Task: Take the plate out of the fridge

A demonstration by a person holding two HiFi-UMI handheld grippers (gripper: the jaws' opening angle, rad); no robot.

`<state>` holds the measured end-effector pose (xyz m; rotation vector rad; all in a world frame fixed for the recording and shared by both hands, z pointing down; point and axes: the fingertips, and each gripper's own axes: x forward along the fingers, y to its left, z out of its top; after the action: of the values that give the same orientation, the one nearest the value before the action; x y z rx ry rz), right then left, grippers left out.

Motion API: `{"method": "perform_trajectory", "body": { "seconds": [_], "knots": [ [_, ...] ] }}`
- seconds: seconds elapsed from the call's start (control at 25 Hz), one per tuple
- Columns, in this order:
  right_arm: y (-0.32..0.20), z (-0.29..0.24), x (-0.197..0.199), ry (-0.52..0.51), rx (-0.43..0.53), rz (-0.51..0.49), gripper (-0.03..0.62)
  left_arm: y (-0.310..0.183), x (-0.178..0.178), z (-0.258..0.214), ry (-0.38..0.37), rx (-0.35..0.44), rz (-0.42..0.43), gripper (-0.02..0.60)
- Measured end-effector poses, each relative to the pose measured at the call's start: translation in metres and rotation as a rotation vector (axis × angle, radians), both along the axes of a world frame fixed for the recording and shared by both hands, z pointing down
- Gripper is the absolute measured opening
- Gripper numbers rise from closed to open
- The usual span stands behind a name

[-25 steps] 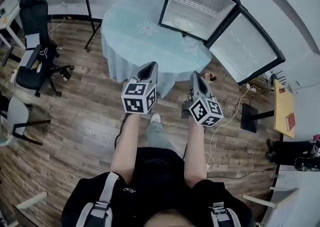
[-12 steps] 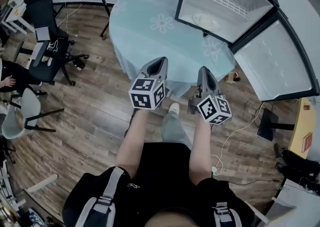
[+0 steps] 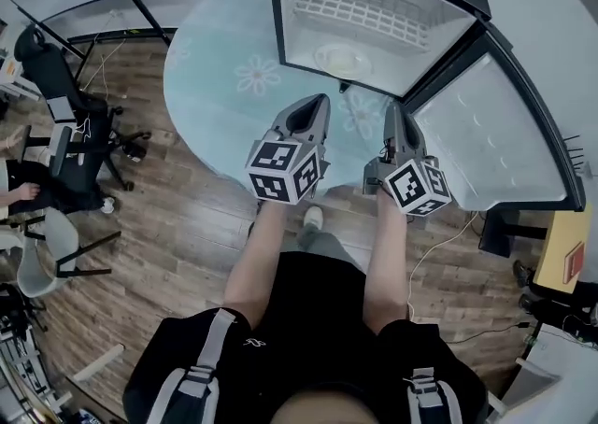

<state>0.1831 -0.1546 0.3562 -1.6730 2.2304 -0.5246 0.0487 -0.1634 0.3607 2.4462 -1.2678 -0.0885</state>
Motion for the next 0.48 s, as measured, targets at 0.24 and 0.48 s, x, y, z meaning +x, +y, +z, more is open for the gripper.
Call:
{"method": "perform_trajectory", "body": {
  "seconds": [0.24,0.48],
  "knots": [
    [-0.024,0.019,-0.021,0.010,-0.047,-0.082,0.006,-0.032,-0.020,0.013,0.023,-0.054,-0.064,0.002],
    [-0.046,0.042,-0.032,-0.014,-0.101,-0.110,0.006,-0.056,-0.030,0.041,0.049,-0.147,-0.088,0.002]
  ]
}}
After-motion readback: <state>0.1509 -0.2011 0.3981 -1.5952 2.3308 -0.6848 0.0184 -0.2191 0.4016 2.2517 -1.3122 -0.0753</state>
